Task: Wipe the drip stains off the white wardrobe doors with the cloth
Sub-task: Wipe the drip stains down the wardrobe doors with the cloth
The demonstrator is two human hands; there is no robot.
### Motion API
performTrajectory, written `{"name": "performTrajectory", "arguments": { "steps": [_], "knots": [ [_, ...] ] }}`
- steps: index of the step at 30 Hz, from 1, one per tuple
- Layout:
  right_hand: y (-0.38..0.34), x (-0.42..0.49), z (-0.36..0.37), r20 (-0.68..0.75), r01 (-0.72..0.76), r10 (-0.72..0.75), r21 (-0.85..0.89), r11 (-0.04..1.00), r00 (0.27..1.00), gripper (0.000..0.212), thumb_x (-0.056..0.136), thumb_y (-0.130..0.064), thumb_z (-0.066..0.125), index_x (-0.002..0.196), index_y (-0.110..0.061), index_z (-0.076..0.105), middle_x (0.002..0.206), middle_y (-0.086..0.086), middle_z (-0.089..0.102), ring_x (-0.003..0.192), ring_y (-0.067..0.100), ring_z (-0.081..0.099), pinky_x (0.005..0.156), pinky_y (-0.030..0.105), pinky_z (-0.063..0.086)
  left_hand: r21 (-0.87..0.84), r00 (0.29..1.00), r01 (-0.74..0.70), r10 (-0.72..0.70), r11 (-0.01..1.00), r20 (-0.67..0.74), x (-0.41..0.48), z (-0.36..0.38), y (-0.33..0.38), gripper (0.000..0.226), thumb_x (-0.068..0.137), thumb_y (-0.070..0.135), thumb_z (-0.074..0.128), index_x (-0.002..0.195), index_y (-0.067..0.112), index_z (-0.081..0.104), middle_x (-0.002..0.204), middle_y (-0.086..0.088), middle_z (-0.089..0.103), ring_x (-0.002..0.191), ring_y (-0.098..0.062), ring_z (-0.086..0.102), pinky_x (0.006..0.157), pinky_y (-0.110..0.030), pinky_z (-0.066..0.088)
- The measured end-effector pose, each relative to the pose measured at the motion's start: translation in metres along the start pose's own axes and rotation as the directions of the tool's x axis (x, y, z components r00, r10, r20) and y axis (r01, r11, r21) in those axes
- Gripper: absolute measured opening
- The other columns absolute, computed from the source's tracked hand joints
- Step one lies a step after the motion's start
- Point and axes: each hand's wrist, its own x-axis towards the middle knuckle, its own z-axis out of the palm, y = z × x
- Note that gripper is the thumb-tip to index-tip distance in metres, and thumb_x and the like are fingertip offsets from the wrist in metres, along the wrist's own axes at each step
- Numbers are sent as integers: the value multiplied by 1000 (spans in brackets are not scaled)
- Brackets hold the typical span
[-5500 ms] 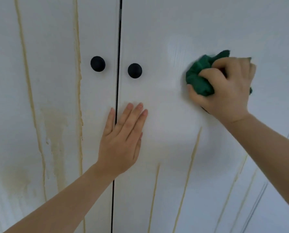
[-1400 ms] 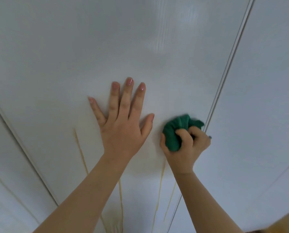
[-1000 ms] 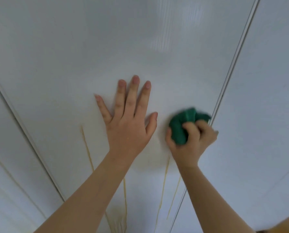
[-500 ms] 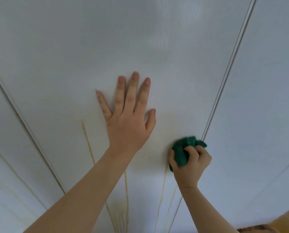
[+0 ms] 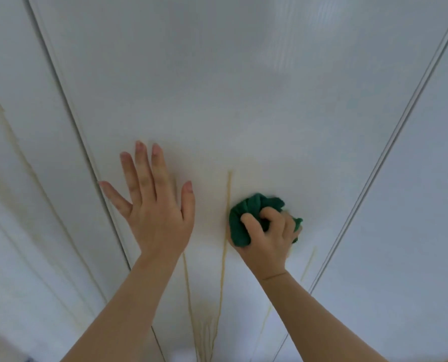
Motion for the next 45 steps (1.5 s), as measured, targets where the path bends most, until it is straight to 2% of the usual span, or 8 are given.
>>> {"name": "performTrajectory", "arguments": {
  "steps": [9,13,16,23,29,37,42,45],
  "knots": [
    [-40,132,9,-378,-122,146,86,989,914,32,69,-31,71,88,-29,46,98,-4,37,86,20,40,75,27,25,25,994,72,-74,997,76,-16,2,-40,61,98,41,25,146,4,16,151,-13,24,139,-29,17,113,-45,-10],
    [-30,20,15,-115,290,-292,-37,956,949,27,68,-27,68,87,-26,49,96,-1,43,81,22,42,73,34,32,32,991,77,-80,997,106,-19,5,-47,60,98,41,25,146,6,16,151,-15,26,140,-28,17,113,-47,-9],
    [-27,-12,13,-6,386,-386,-45,922,922,20,73,-30,64,84,-29,47,94,-2,42,79,21,40,71,35,31,19,991,85,-87,996,104,-18,5,-45,60,97,38,29,146,5,18,150,-15,28,139,-29,18,109,-56,3],
    [-58,104,21,-384,-40,42,15,999,923,30,69,-28,73,85,-28,48,98,-3,40,85,22,41,74,33,32,-15,995,46,-44,999,87,-20,3,-50,53,99,31,27,146,6,20,150,-14,31,139,-28,22,108,-57,5],
    [-47,-13,26,-31,502,-503,-25,865,864,32,62,-30,71,84,-28,47,95,-4,44,81,20,42,72,33,31,-241,998,58,-64,969,-13,-12,-6,-72,54,92,8,37,142,5,19,146,-19,35,137,-25,26,116,-40,1],
    [-112,114,35,-288,77,-51,79,994,956,26,72,-35,66,90,-31,48,99,-3,40,83,22,41,71,34,30,-147,999,15,-8,989,48,-12,-6,-81,52,93,10,36,143,5,26,148,-19,32,138,-28,22,112,-50,12],
    [-79,-11,34,-22,552,-551,23,834,834,33,64,-27,72,89,-29,50,97,-2,46,79,21,43,72,34,33,-167,999,-5,13,986,46,-12,-6,-89,52,92,9,37,142,3,25,147,-19,34,137,-25,24,112,-48,12],
    [-73,-13,27,67,569,-571,43,821,818,36,63,-34,72,90,-29,49,98,-3,44,80,21,42,74,34,32,-169,999,-8,16,986,46,-11,-7,-89,53,91,8,38,142,3,24,147,-18,34,137,-25,25,112,-48,11]
  ]
}}
